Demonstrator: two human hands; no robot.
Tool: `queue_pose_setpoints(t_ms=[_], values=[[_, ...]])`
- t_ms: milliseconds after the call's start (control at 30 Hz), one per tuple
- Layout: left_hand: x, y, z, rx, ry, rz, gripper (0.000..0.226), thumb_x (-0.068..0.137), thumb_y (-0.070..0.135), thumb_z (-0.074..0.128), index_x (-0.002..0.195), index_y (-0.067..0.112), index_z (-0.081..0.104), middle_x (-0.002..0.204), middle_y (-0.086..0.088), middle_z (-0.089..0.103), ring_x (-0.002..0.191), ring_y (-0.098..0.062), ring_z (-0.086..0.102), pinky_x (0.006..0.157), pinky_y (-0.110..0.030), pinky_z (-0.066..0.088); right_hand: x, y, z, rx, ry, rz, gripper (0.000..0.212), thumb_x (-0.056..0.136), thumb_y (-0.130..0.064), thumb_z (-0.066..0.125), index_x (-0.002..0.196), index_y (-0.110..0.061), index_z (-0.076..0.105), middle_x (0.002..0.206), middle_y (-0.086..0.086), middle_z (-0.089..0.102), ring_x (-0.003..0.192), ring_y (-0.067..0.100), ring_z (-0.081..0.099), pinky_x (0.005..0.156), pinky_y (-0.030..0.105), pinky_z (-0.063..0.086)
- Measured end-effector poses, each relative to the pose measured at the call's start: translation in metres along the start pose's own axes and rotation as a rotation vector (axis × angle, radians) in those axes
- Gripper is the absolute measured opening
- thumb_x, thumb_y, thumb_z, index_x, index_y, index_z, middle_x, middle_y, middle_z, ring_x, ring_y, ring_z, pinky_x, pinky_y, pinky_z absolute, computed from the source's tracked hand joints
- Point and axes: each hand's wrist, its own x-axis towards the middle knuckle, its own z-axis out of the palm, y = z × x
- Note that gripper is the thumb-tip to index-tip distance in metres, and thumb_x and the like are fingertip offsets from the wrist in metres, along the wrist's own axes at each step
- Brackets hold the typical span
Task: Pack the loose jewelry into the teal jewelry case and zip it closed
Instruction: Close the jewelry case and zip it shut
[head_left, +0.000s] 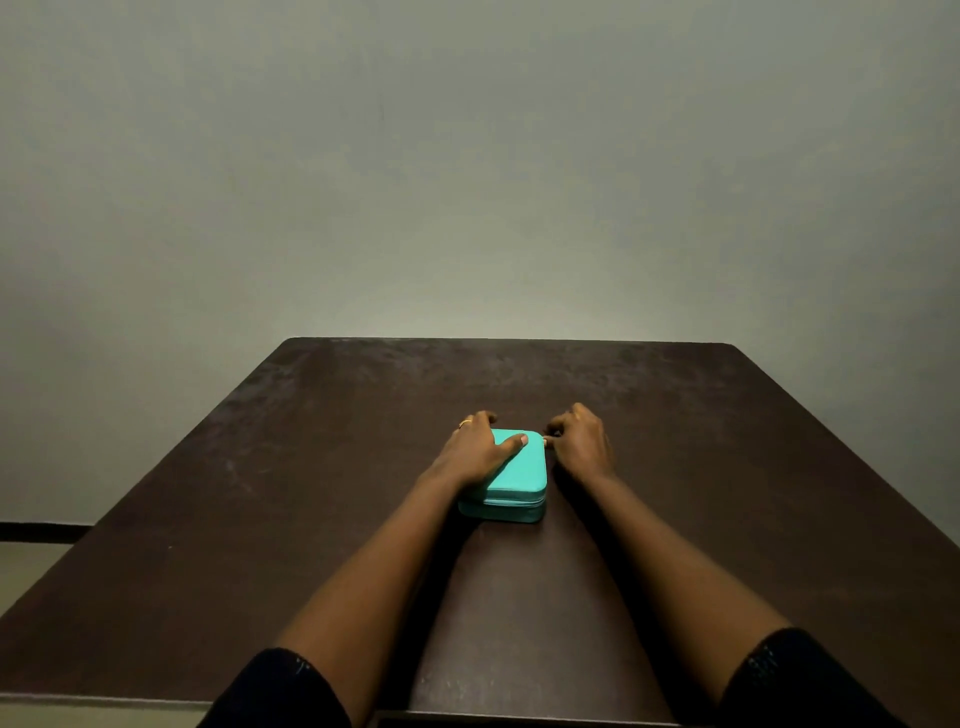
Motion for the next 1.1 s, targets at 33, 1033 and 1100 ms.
queue_pose_setpoints(t_ms=[33, 1033, 1100], values=[[0.000, 0.000, 0.000, -0.001, -0.004, 0.004, 0.070, 0.089, 0.052, 0.051, 0.141, 0.010, 0.033, 0.146, -0.012, 0.038, 0.133, -0.026, 0.039, 0.107, -0.037, 0.034, 0.003, -0.001, 0.001, -0.001, -0.009, -0.035, 0.016, 0.087, -0.018, 0.063, 0.097, -0.011, 0.073, 0.101, 0.008, 0.054, 0.094, 0.025, 0.056, 0.069, 0.033, 0.046], [-0.037, -0.004, -0.012, -0.393, 0.056, -0.448, 0.042, 0.086, 0.019, 0.055, 0.121, -0.004, 0.053, 0.121, -0.021, 0.058, 0.107, -0.033, 0.060, 0.091, -0.038, 0.051, -0.062, -0.002, -0.022, 0.603, -0.219, -0.025, 0.077, 0.077, -0.035, 0.074, 0.143, -0.026, 0.035, 0.133, 0.003, 0.054, 0.119, 0.017, 0.053, 0.103, 0.038, 0.045], [-0.039, -0.004, -0.011, -0.454, 0.077, -0.451, 0.044, 0.085, 0.019, 0.059, 0.122, -0.005, 0.052, 0.122, -0.023, 0.058, 0.108, -0.034, 0.060, 0.093, -0.042, 0.052, -0.068, -0.001, -0.026, 0.549, -0.367, -0.085, 0.095, 0.067, -0.029, 0.082, 0.145, -0.030, 0.028, 0.142, 0.001, 0.046, 0.127, 0.014, 0.047, 0.108, 0.032, 0.038]])
